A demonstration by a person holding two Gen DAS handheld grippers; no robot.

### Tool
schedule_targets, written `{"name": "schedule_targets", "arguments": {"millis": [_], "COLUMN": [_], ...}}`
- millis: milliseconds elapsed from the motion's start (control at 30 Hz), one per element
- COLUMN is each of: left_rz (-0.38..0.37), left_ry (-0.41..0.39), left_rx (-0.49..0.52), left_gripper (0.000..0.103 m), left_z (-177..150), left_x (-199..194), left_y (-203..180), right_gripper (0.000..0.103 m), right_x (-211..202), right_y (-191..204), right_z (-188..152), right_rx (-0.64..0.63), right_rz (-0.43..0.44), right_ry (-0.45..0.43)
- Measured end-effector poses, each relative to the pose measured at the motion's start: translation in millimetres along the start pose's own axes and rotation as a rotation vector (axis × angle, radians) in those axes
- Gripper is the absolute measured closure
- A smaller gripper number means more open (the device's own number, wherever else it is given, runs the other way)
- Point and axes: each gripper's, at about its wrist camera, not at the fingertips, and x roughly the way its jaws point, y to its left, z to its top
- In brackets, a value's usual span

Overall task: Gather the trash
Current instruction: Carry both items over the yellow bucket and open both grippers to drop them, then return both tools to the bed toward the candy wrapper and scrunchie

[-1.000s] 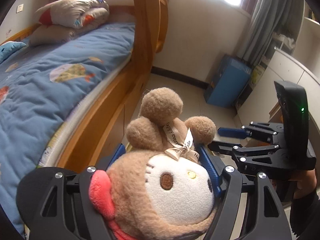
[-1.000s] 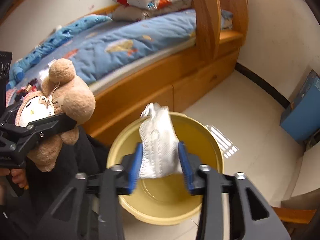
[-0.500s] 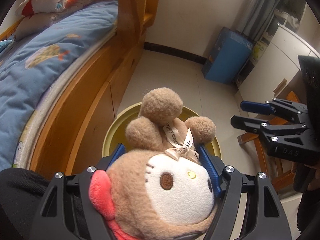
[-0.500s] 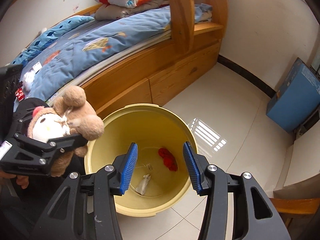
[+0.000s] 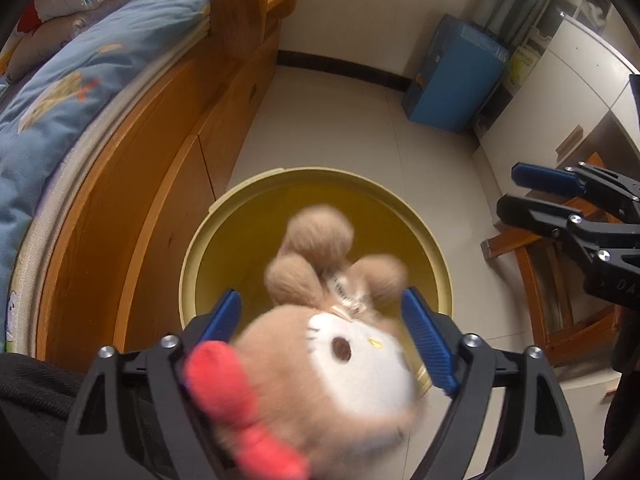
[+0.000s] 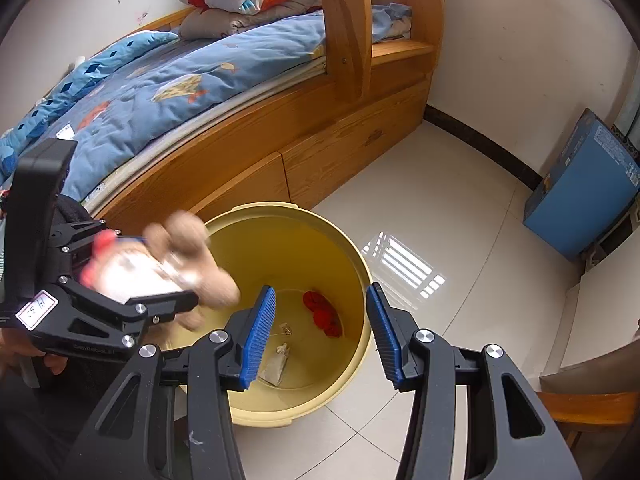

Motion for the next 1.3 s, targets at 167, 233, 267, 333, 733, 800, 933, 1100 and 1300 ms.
{"name": "schedule_targets", "arguments": {"millis": [167,233,267,333,733,800,933,1100,1300], "left_rz": [-0.006,0.000,0.001,-0.005,-0.034,-0.030,0.006,0.080,0.202], "left_ry": [0.009,0.009,0.008,0.005,-0.060,-0.088,-0.154,-0.267,-0.405], "left_rx": [0.007,0.006,0.004,-0.005,-0.055,-0.061,-0.079,-0.114,-0.193], "left_gripper": [0.010,0.009,0.009,0.009,0.009,0.009,0.009,0.009,0.004], "left_z": [-3.3,-3.7,-3.9,-4.2,-0.4,-0.9,-1.2,-6.4,-34.4], "left_x": [0.8,0.6,0.4,-0.4,-22.2,-32.9,-60.1,-109.9,-181.5], "left_y": [0.6,0.7,1.3,2.7,11.9,16.7,29.2,50.6,90.9], "right_gripper": [0.056,0.056,0.056,0.056,0.056,0.056,0.056,0.056,0.050], "right_x": [1.9,2.7,3.1,4.3,-1.3,-3.6,-13.2,-23.3,-34.7], "right_y": [1.2,3.3,4.3,6.2,15.3,18.8,30.0,57.6,114.5], "right_z": [0.7,0.5,0.6,0.4,5.4,7.3,14.9,32.2,62.3], "right_rx": [-0.006,-0.013,-0.017,-0.023,-0.044,-0.050,-0.071,-0.132,-0.229], "right_rz": [0.004,0.008,0.011,0.012,0.005,0.002,0.011,0.047,0.161], "right_ry": [0.006,0.010,0.012,0.018,0.013,0.009,-0.024,-0.084,-0.190]}}
